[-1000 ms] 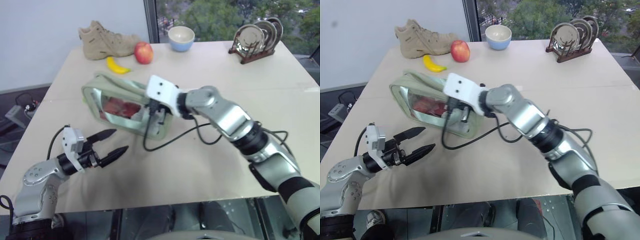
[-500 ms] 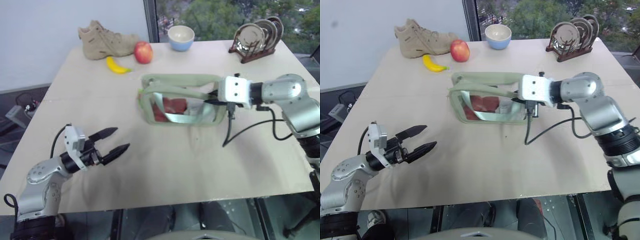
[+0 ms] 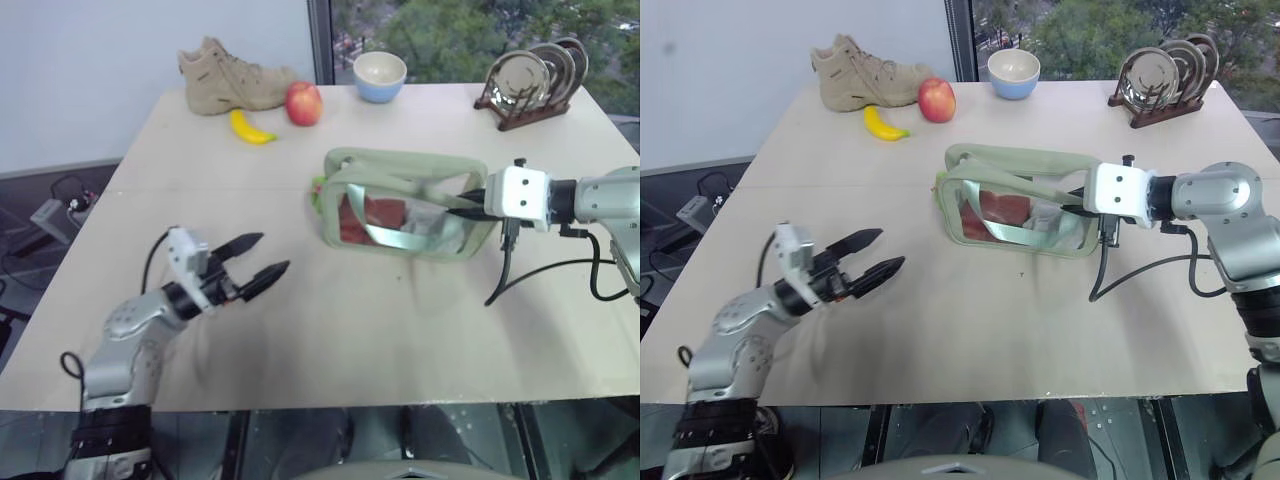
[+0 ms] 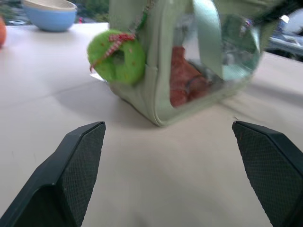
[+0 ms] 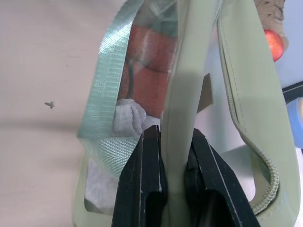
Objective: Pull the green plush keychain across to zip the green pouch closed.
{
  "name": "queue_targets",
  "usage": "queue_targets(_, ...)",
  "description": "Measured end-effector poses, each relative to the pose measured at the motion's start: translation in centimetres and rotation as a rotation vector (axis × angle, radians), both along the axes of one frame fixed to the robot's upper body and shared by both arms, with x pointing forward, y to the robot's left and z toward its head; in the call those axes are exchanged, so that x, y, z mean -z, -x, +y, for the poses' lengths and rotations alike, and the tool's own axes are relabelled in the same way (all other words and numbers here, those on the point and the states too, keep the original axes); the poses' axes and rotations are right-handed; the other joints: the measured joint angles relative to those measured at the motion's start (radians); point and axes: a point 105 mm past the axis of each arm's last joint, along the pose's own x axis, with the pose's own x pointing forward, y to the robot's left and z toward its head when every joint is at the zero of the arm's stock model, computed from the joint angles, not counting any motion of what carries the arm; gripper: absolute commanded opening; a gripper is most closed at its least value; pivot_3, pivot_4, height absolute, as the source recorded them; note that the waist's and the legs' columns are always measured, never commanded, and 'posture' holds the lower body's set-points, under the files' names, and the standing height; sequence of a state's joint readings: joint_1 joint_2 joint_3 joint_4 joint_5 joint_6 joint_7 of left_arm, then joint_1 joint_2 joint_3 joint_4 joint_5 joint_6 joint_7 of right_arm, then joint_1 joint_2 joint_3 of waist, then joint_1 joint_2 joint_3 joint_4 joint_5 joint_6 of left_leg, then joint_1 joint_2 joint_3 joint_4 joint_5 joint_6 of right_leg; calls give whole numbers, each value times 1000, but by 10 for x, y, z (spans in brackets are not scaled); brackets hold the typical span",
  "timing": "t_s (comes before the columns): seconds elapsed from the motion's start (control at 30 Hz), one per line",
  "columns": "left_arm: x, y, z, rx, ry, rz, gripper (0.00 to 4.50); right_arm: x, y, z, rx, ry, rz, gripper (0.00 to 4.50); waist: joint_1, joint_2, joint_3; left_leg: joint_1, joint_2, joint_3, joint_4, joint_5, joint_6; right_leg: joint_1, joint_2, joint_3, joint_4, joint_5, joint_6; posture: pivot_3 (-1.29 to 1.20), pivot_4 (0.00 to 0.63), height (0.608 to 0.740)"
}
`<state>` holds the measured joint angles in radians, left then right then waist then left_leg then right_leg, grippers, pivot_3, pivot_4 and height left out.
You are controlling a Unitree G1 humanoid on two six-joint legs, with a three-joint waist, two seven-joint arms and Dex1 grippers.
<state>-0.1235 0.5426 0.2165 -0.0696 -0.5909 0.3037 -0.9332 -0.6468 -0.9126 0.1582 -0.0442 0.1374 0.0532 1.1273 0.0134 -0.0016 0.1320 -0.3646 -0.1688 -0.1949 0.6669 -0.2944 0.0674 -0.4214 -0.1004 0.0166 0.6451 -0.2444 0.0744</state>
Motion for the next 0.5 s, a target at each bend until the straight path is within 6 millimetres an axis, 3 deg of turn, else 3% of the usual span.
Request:
queue_targets(0.1,-3,-19,-6,-70,45,111,4500,2,3,-2,2,-7,-12,28,1,-1,0,0,0,-1,1,0,0,0,0,0,0,0,0,0,150,740)
queue_targets(0.23,-13,-25,-15,-49,46,105,4500,3,5,-8,20,-14,-26,28,0,0,0,0,0,0,0,0,0,0,0,0,0,0,0,0,150,740)
queue_targets(0.37,-6,-25,-13,-42,28,122,4500,-3,6,-12,90,-116,90,1695,-2,0,0,0,0,0,0,0,0,0,0,0,0,0,0,0,150,740)
queue_targets(0.47,-4,-25,-13,-33,19,124,4500,-15,8,-1,114,-193,115,3189,-2,0,0,0,0,0,0,0,0,0,0,0,0,0,0,0,150,740)
queue_targets(0.5,-3,-24,-13,-28,13,126,4500,-20,8,4,123,-228,132,3189,-1,0,0,0,0,0,0,0,0,0,0,0,0,0,0,0,150,740)
